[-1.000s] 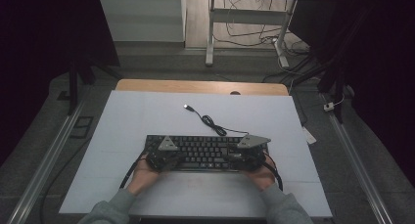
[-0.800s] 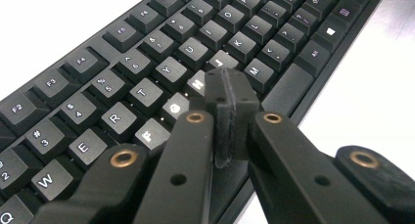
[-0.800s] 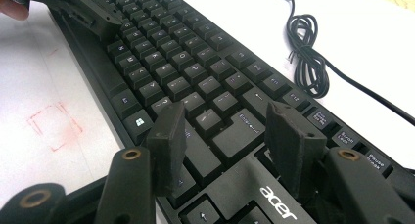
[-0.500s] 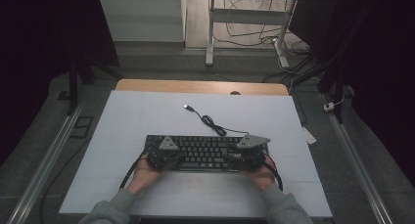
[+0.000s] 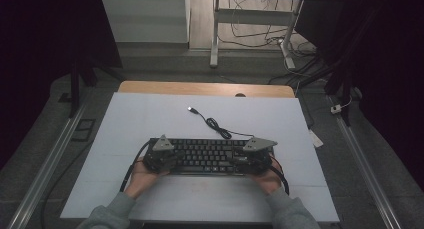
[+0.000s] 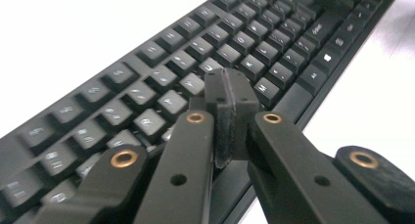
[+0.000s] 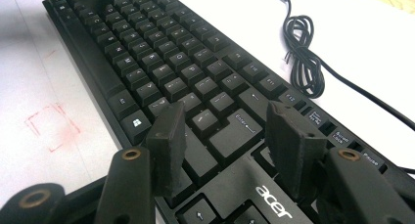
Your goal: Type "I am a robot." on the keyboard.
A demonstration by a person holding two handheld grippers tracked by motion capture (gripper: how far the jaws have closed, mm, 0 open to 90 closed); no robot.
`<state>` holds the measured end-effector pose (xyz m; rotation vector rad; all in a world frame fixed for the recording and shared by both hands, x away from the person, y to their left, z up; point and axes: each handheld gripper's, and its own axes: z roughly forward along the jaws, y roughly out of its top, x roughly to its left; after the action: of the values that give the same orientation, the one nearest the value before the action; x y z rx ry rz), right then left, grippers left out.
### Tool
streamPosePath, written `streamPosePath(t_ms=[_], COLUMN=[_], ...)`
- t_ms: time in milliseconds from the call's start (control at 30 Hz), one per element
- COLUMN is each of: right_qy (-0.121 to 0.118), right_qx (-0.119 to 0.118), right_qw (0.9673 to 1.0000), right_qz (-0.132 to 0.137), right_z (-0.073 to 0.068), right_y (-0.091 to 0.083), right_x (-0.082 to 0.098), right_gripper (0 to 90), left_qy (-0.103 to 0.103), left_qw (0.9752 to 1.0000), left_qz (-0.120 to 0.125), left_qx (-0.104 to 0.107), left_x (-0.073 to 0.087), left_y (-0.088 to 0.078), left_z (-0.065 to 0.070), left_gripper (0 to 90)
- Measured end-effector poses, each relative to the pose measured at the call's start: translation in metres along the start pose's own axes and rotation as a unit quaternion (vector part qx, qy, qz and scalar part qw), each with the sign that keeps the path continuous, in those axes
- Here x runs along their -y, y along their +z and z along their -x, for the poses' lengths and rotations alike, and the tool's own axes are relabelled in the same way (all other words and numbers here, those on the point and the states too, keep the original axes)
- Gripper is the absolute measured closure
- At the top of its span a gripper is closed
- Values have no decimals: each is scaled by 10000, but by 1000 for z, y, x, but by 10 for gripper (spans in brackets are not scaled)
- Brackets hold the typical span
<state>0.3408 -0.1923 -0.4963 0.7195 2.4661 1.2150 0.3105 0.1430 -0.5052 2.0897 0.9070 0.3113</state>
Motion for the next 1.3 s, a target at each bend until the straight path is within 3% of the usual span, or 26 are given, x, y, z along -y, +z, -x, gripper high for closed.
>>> streamPosePath(t_ms=[100, 233, 300, 467, 900, 1300], right_qy=[-7, 3, 0, -2, -21, 44], right_qx=[15, 7, 9, 27, 16, -136], right_qw=[10000, 10000, 10000, 10000, 10000, 9997], right_qz=[-8, -8, -14, -11, 46, 216], right_z=[0, 0, 0, 0, 0, -4], right_y=[0, 0, 0, 0, -1, 4], right_x=[0, 0, 0, 0, -1, -16], right_gripper=[500, 499, 499, 498, 498, 498], left_qy=[-125, -304, -419, -588, -678, -654], left_qw=[9999, 9993, 9987, 9978, 9973, 9976], left_qz=[107, 218, 245, 230, 114, 2], left_qx=[5, -80, -129, -217, -238, -225], left_x=[2, 4, 5, 7, 10, 10], left_y=[-9, -19, -21, -24, -24, -20], left_z=[-6, -14, -17, -23, -27, -26], left_gripper=[834, 677, 595, 489, 419, 402])
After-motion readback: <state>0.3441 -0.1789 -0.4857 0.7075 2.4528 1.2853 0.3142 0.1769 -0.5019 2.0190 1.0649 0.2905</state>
